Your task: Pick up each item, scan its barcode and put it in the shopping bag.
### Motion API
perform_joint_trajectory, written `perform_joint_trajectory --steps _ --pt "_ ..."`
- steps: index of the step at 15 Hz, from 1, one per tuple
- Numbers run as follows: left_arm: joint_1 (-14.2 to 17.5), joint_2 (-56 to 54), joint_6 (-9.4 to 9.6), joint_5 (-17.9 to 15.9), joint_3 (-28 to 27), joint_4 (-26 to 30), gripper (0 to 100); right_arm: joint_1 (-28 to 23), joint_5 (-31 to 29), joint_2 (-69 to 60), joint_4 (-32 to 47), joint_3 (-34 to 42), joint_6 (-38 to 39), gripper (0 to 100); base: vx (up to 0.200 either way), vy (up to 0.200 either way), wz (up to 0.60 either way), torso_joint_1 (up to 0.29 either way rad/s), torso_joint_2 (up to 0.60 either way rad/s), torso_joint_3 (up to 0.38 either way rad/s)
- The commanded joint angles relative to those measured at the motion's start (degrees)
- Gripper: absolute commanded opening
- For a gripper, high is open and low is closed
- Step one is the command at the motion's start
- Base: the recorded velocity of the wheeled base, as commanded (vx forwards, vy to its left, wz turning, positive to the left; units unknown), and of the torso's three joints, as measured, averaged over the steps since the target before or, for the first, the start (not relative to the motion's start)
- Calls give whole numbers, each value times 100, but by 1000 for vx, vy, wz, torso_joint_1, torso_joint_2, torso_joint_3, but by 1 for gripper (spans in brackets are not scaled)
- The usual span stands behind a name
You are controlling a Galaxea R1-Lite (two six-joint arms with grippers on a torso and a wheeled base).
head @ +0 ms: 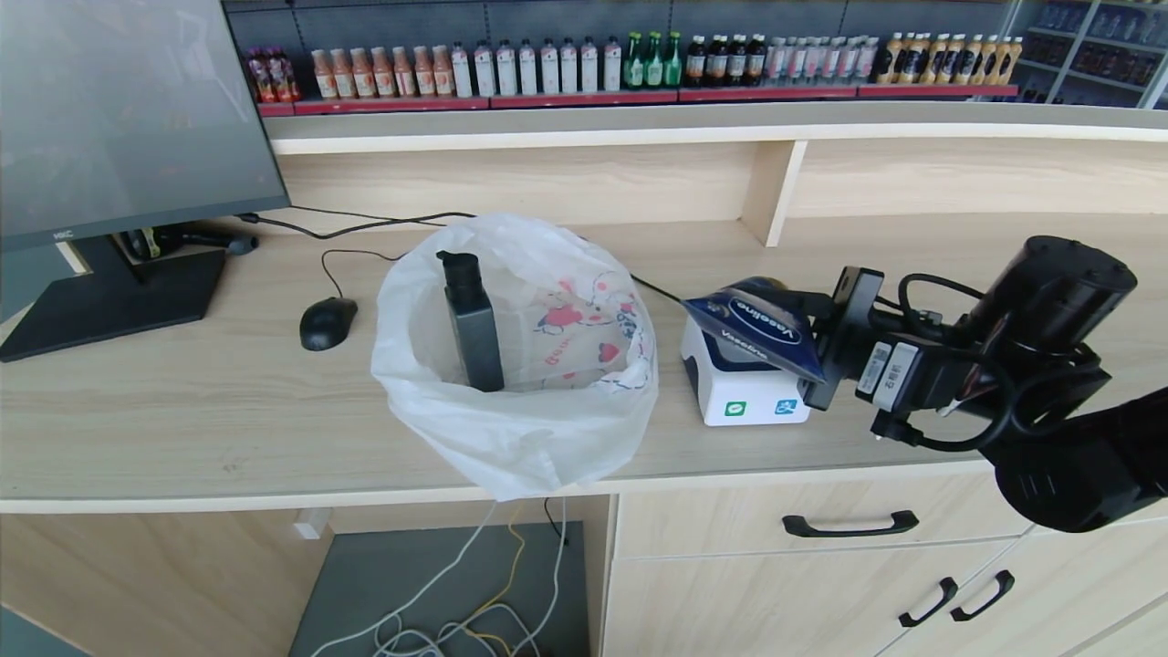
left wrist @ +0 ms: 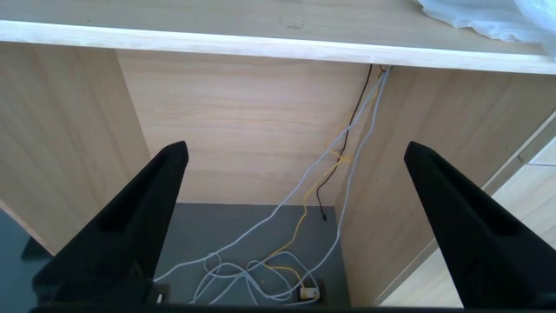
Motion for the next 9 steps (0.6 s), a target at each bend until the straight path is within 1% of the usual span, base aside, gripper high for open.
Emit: perform_joint_trajectory --steps 1,9 --pt "0 -2 -4 0 1 0 100 6 11 -37 -2 7 -7 0 0 0 0 0 0 0" --pt "0 -2 -4 0 1 0 100 6 -7 -37 -2 34 -7 0 0 0 0 0 0 0"
